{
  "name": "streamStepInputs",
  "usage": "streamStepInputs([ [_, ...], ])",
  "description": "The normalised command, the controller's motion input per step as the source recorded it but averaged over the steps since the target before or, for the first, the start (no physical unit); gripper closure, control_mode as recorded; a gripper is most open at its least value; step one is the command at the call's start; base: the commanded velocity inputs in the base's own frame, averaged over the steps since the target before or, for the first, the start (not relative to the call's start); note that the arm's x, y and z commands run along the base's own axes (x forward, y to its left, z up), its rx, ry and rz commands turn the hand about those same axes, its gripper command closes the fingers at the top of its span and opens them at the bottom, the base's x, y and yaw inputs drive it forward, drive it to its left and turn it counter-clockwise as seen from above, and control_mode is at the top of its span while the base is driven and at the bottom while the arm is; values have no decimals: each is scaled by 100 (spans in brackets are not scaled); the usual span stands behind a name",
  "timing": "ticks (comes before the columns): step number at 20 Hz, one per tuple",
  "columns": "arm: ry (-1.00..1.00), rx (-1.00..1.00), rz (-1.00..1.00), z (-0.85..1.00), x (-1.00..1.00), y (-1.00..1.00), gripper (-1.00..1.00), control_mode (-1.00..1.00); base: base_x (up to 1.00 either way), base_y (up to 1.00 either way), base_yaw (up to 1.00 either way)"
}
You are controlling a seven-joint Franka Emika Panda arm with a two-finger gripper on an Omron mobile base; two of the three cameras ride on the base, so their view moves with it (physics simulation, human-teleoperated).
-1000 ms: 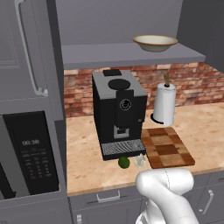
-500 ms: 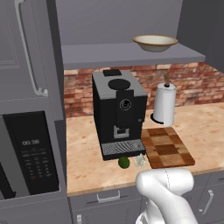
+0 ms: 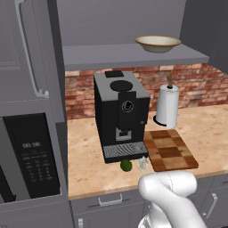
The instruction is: Open the cabinet. Place the bowl and condiment on the counter. Then place the lime and garlic on the cutting board.
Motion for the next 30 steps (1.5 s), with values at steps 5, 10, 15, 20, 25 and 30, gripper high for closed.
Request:
streamStepInputs([
  [5, 0, 0, 0, -20, 13, -26, 100, -100, 0, 0, 0],
  [10, 0, -2, 0, -32, 26, -14, 100, -100, 0, 0, 0],
  [15, 0, -4, 0, -34, 34, -1, 100, -100, 0, 0, 0],
  [20, 0, -3, 0, -30, 30, -7, 100, -100, 0, 0, 0],
  [25, 0, -1, 0, -28, 29, -15, 100, -100, 0, 0, 0],
  [30, 0, 0, 0, -18, 29, -28, 100, -100, 0, 0, 0],
])
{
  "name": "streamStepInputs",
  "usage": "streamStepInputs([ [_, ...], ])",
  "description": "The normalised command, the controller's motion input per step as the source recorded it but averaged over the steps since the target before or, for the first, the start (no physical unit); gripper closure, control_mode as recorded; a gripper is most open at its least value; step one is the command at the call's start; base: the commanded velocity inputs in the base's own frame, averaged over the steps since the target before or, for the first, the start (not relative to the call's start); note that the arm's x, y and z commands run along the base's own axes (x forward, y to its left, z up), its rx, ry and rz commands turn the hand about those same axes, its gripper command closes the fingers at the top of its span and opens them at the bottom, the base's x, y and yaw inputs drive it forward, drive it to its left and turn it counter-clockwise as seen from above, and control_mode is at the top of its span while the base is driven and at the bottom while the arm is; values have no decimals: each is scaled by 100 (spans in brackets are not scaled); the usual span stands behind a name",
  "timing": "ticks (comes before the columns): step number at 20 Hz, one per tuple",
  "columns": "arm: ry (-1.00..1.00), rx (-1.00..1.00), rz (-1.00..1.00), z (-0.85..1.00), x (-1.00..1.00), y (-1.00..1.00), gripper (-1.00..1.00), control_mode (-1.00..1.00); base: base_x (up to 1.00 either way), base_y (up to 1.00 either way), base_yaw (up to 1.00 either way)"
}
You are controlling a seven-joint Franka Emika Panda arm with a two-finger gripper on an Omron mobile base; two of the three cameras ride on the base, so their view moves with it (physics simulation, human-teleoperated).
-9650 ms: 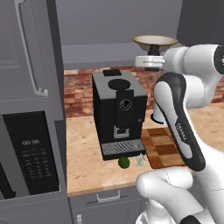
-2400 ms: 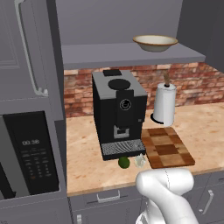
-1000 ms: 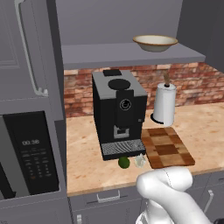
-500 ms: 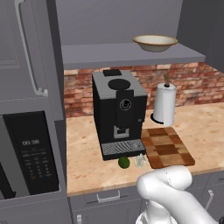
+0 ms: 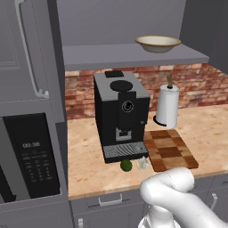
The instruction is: Open the cabinet. Place the bowl and condiment on the counter. Then place the lime and garlic on the cutting board.
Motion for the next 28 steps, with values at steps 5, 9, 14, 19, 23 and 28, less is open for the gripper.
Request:
streamStepInputs([
  [5, 0, 0, 0, -16, 32, -33, 100, -100, 0, 0, 0],
  [9, 0, 0, 0, -16, 29, -39, 100, -100, 0, 0, 0],
  [14, 0, 0, 0, -22, 27, -42, 100, -100, 0, 0, 0],
  [19, 0, 0, 0, -30, 26, -37, 100, -100, 0, 0, 0],
  [23, 0, -1, 0, -37, 31, -30, 100, -100, 0, 0, 0],
  [28, 0, -1, 0, -35, 30, -29, 100, -100, 0, 0, 0],
])
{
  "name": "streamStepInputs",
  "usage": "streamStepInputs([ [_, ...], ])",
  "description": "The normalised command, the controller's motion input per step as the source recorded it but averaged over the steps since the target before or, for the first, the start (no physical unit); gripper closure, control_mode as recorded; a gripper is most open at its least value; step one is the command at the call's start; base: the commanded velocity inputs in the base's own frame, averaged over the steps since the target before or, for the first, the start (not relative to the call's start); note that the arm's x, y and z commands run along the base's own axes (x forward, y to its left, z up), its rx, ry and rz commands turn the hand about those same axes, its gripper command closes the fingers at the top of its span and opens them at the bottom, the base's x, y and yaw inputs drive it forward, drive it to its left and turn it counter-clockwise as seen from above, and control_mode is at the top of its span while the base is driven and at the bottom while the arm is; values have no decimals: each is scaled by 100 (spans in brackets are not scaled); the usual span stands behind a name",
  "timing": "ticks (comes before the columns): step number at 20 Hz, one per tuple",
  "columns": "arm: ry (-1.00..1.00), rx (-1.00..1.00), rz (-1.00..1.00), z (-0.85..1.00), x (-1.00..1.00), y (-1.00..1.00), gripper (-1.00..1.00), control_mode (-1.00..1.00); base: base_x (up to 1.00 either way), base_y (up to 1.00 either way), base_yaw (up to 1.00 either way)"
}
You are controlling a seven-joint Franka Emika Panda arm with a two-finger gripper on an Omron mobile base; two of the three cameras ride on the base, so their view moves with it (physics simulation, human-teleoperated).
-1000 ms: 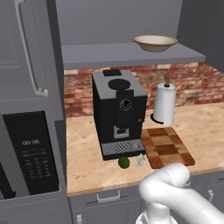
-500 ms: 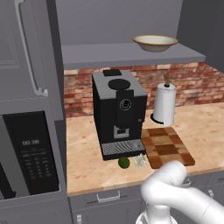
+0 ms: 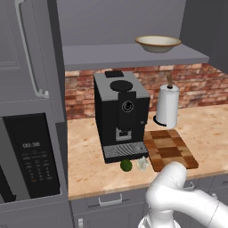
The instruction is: Open the cabinet. Place the bowl and condiment on the counter. Then place the lime and garlic on the cutting board.
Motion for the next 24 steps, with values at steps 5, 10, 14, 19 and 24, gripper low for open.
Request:
streamStepInputs([
  [5, 0, -1, 0, -36, 28, -30, 100, -100, 0, 0, 0],
  [10, 0, -1, 0, -34, 26, -31, 100, -100, 0, 0, 0],
  [14, 0, 0, 0, -30, 21, -34, 100, -100, 0, 0, 0],
  [19, 0, 0, 0, -27, 9, -33, 100, -100, 0, 0, 0],
  [24, 0, 0, 0, -26, 0, -30, 100, -100, 0, 0, 0],
])
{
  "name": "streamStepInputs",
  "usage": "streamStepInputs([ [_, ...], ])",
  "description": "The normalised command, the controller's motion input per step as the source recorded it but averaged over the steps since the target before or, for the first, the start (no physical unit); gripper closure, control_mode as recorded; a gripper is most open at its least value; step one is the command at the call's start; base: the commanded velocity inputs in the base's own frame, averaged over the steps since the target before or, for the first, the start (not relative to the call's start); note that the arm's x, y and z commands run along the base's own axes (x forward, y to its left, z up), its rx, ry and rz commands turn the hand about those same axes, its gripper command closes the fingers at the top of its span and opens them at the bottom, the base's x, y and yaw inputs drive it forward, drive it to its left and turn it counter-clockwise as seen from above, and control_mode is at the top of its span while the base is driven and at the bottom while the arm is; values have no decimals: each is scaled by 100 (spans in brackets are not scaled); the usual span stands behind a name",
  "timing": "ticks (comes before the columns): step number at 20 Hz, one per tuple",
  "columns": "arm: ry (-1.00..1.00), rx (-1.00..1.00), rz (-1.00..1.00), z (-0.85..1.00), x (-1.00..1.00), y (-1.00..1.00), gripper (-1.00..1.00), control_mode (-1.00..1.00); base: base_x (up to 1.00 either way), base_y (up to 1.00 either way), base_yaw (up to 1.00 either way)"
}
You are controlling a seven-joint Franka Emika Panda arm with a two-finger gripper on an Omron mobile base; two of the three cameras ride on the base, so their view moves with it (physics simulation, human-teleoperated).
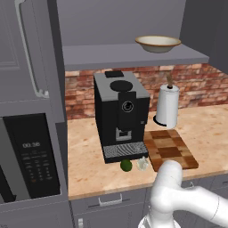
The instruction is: Open the cabinet. Place the bowl and condiment on the counter. Then place the lime and garlic on the cutting board.
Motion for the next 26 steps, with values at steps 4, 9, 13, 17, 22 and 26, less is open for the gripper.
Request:
streamStepInputs([
  [4, 0, 0, 0, -25, 0, -29, 100, -100, 0, 0, 0],
  [9, 0, -1, 0, -27, 0, -26, 100, -100, 0, 0, 0],
  [13, 0, -3, 0, -29, 0, -20, 100, -100, 0, 0, 0],
  [17, 0, -3, 0, -27, 0, -15, -100, -100, 0, 0, 0],
  [22, 0, -1, 0, -25, 0, -23, -100, -100, 0, 0, 0],
  [26, 0, 0, 0, -24, 0, -25, -100, -100, 0, 0, 0],
])
